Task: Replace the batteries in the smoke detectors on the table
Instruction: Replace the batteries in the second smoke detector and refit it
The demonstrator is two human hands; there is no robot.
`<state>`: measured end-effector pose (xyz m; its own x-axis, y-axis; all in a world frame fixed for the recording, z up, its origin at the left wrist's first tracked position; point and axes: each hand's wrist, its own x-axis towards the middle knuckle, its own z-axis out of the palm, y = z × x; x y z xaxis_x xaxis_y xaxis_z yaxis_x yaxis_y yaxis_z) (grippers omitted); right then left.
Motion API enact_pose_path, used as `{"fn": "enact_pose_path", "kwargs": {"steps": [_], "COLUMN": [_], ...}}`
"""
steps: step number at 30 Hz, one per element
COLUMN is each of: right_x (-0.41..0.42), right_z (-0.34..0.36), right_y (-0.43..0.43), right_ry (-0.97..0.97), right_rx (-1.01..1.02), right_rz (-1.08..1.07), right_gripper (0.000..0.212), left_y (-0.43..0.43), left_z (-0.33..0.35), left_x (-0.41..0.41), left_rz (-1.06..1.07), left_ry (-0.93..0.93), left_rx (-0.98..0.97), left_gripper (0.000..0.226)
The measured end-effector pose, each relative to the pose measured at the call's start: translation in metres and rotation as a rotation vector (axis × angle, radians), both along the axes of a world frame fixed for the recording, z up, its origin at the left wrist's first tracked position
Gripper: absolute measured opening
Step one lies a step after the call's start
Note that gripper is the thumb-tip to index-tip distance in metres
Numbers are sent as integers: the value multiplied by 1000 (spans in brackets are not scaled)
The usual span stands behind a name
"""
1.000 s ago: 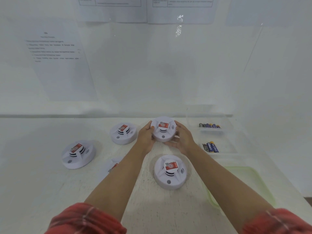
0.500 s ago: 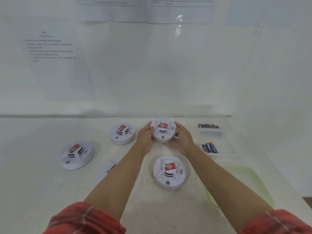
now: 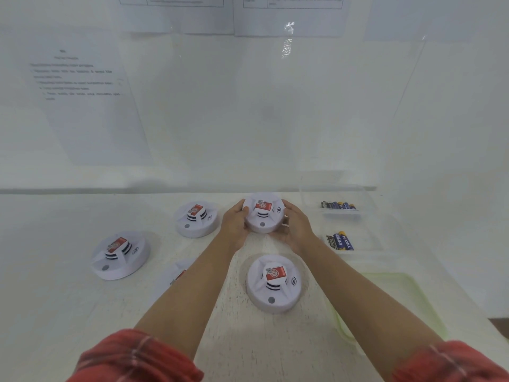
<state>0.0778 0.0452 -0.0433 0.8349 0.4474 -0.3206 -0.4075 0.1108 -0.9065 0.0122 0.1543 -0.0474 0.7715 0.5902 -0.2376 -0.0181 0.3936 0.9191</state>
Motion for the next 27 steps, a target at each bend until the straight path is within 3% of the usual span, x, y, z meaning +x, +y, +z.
{"fn": "enact_pose_path", "kwargs": {"steps": [7,10,19,27], "right_x": [5,9,7,11], "right_z": [2,-5,-6,-15], "right_y": [0,5,8,14], "right_ry": [-82,-124,-299,-385], "right_rx": [-57,-115,-379,-461], "right_rz": [-30,-47,-85,-54], "right_gripper": [40,43,44,40], "left_y": [2,-1,-7,-4], "left_z": [-2,-2,-3,-8], "left_x": [5,7,14,19], "left_rz": [16,30,122,117], "left_ry": [41,79,277,342], "left_rx": [12,89,381,493], "left_gripper": [35,28,42,41]}}
